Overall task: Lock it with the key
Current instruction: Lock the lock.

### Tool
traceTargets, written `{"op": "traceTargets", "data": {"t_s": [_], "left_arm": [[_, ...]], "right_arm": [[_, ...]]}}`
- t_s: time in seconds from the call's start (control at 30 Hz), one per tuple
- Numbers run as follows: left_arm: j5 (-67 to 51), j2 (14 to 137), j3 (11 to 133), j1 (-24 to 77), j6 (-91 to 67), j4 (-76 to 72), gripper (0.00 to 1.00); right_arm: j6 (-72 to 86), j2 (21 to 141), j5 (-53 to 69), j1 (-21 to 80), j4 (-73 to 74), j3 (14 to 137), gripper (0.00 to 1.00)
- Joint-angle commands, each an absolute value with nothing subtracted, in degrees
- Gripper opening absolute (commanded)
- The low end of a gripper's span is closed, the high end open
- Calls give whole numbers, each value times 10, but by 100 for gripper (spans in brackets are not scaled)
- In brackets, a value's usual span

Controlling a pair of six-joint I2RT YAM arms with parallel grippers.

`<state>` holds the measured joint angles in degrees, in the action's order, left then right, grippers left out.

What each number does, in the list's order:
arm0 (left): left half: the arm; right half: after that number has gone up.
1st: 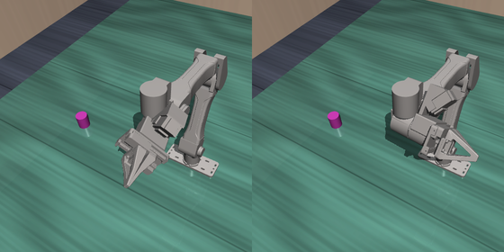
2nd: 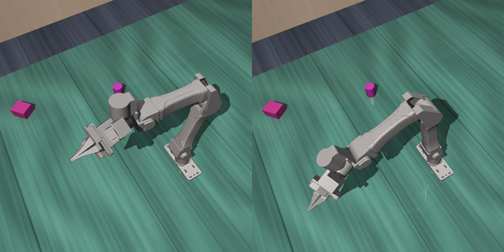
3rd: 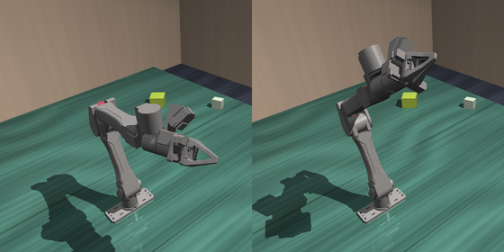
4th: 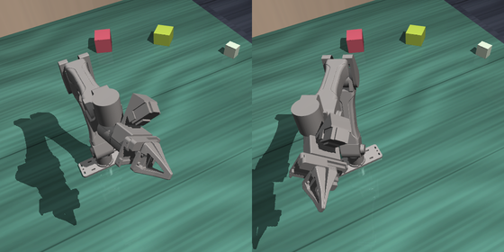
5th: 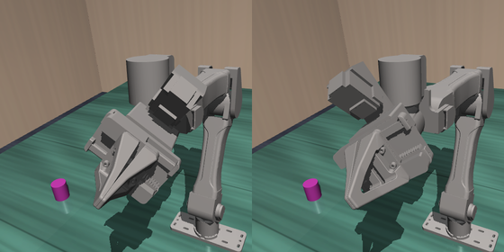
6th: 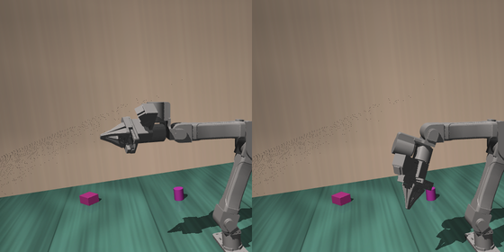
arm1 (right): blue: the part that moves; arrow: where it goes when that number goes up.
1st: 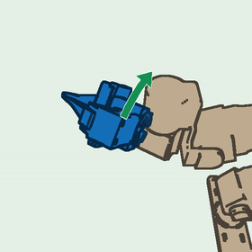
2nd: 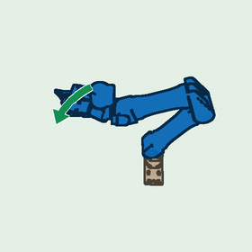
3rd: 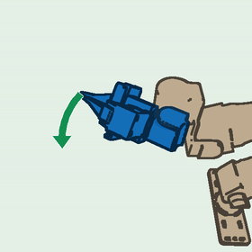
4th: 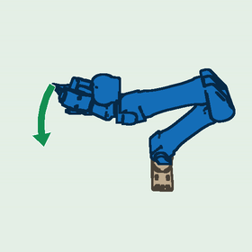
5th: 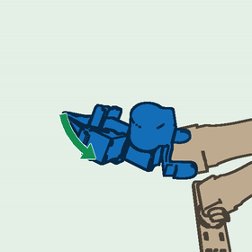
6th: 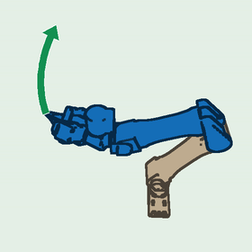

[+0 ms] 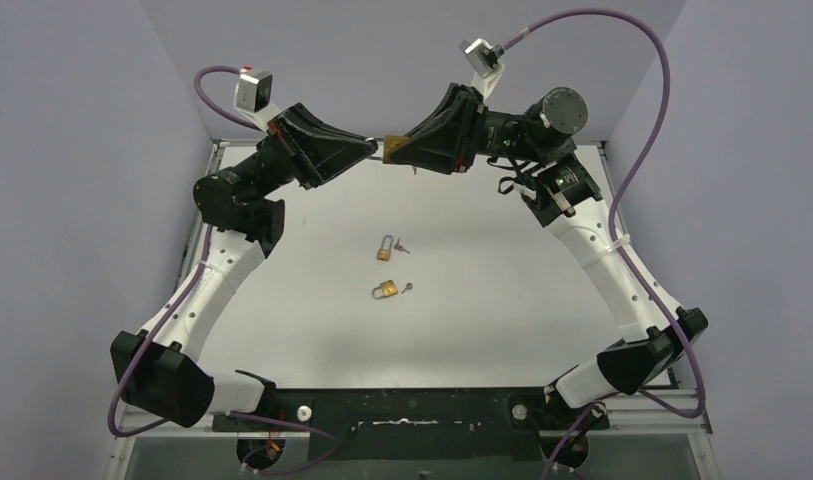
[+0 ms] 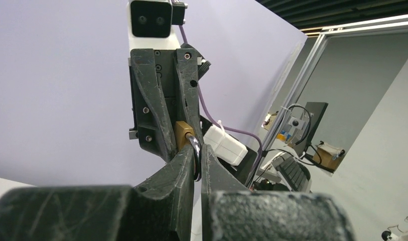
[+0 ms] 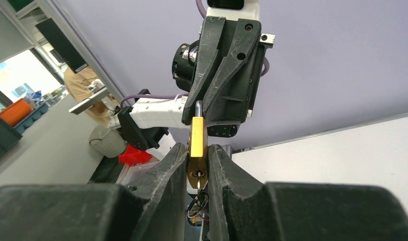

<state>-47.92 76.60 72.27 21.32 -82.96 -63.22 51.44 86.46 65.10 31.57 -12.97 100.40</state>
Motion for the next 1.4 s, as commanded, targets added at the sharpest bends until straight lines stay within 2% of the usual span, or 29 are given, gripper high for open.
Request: {"op": "traceTargets", "data": {"t_s": [0.0,0.33,0.77,1.37], "left_arm": [[-542,771,713,256,-810,-596,0],[-530,773,710,272,-787,-577,0],[-523,802,716,339,-788,-594,0],[-529,797,737,337,-771,-565,0]], "right_arm": [[411,853,534,352,-34,1032,0],[369,859,512,373,18,1046,0],[401,869,528,379,-36,1021,0],[397,849,527,352,-26,1015,0]]}}
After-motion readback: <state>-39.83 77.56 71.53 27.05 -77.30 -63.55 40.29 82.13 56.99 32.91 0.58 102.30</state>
